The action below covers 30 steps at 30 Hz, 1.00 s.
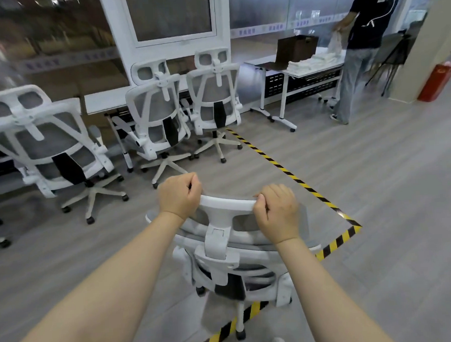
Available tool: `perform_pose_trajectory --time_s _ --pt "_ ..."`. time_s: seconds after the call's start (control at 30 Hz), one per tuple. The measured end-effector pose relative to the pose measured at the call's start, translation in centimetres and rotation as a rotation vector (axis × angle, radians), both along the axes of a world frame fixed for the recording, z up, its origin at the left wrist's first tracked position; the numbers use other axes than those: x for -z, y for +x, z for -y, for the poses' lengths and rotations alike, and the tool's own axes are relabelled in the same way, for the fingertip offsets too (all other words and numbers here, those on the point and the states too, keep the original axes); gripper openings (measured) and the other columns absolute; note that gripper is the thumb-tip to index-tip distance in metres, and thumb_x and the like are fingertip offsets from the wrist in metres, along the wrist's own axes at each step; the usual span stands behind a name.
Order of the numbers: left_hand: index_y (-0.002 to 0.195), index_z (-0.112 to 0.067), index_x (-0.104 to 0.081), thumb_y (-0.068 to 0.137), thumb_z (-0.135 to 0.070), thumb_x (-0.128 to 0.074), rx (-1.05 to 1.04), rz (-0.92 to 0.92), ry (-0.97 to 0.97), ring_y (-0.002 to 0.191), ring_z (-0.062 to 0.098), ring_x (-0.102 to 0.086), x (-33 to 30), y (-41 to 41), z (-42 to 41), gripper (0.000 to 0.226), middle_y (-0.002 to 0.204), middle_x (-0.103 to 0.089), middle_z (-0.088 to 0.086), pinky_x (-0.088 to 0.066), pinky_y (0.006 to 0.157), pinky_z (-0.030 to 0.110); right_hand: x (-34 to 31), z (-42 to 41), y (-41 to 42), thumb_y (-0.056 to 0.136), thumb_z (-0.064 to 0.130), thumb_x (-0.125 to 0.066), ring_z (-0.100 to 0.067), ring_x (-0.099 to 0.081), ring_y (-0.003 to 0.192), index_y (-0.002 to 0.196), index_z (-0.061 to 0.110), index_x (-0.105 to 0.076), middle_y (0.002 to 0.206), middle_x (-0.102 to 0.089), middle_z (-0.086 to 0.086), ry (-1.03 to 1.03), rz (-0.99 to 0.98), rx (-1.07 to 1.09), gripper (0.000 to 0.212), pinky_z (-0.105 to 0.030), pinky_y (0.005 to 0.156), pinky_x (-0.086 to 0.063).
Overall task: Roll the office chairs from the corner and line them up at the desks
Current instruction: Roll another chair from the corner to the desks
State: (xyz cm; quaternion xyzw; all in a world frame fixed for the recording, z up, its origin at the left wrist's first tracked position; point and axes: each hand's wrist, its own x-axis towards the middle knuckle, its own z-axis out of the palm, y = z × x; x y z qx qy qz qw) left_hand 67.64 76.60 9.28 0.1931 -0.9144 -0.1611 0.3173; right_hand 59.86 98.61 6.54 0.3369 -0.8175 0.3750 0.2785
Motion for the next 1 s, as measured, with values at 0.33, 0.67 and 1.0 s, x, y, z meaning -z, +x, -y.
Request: perform_pose_trajectory --time_s 0.33,0.67,1.0 --pt "0.056 -0.016 -0.057 0.083 -0.035 -0.026 -0.175 0.027 -0.005 0.053 0.017 -0.052 -0.7 -17.2 9.6 0.045 0.054 -0.06 -0.001 -0.044 0.053 0.041 -1.6 9.6 -20.0 0.091 0.031 -0.033 -0.017 -0.034 0.067 0.069 0.021 -0.036 0.067 -0.035 0.008 0.136 0.157 -0.245 0.024 -0.029 0.067 -0.024" --pt "0.05 -0.017 -0.057 0.082 -0.032 -0.03 -0.266 -0.085 -0.048 0.046 0.019 -0.048 -0.5 -34.1 15.0 0.044 0.045 -0.053 -0.001 -0.036 0.041 0.034 -3.0 18.1 -39.2 0.084 0.024 -0.036 -0.019 -0.037 0.064 0.063 0.02 -0.029 0.063 -0.037 0.002 0.137 0.354 -0.281 0.022 -0.032 0.058 -0.025" --pt "0.048 -0.014 -0.048 0.079 -0.028 -0.036 -0.299 -0.063 -0.083 0.043 0.018 -0.042 -0.3 -50.4 21.2 0.036 0.042 -0.043 -0.002 -0.027 0.041 0.028 -3.3 26.2 -57.3 0.085 0.016 -0.039 -0.018 -0.047 0.068 0.065 0.012 -0.044 0.066 -0.049 -0.003 0.138 0.454 -0.271 0.021 -0.038 0.058 -0.041"
